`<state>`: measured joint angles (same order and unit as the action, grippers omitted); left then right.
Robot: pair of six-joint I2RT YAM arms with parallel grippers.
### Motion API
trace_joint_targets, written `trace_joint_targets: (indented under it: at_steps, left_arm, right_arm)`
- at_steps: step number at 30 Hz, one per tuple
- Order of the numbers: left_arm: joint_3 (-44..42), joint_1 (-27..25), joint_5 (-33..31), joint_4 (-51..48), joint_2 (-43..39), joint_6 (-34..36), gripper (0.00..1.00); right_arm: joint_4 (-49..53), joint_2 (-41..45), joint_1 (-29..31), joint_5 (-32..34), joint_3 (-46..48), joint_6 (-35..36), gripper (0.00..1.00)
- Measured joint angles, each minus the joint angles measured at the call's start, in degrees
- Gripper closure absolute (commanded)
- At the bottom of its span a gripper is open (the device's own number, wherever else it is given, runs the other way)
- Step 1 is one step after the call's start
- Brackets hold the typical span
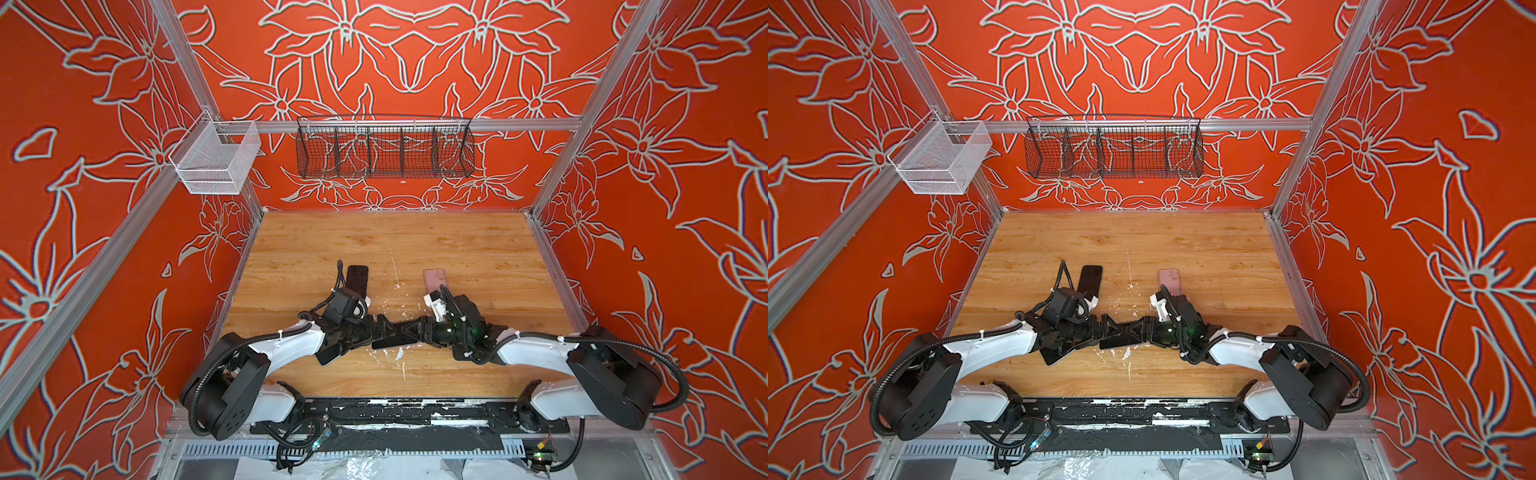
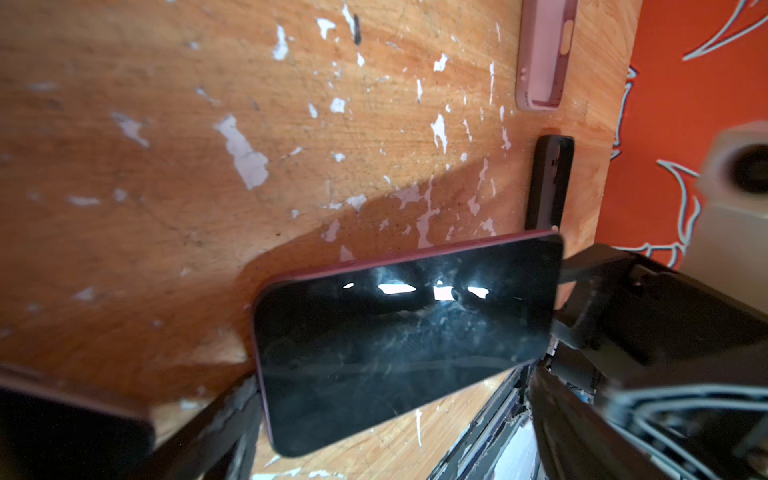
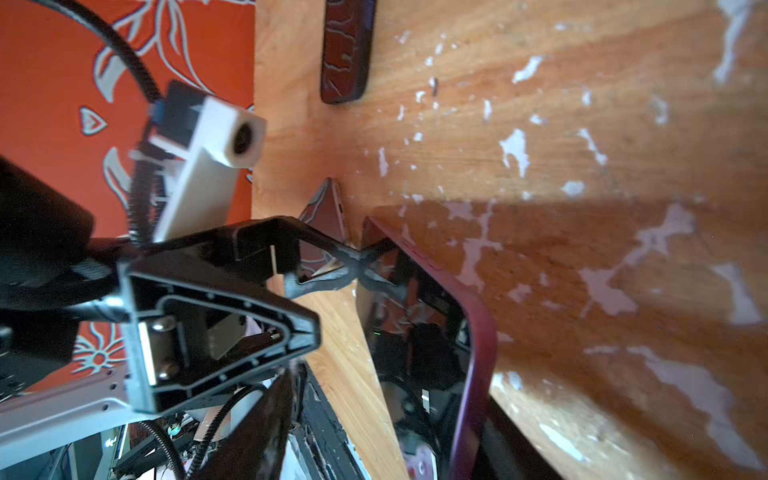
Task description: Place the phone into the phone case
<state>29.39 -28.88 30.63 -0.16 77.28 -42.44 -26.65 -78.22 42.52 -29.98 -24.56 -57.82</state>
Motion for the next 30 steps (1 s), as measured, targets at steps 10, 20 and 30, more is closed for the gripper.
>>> trace_joint_targets:
  at_steps: [10,20,30]
  left_arm:
    - [0.0,-0.1,0.4,0.3,0.2,0.0,0.02]
    - [0.0,-0.1,0.5,0.5,0.3,0.0,0.02]
    - [0.0,-0.1,0.8,0.9,0.5,-0.2,0.02]
  right_arm:
    - [-0.8,0.6,0.0,-0.2,0.5,0.1,0.56]
    - [-1.0,-0.8,0.0,-0.1,1.0,0.3,0.74]
    - [-0.9,-1.3,0.0,0.6,1.0,0.5,0.90]
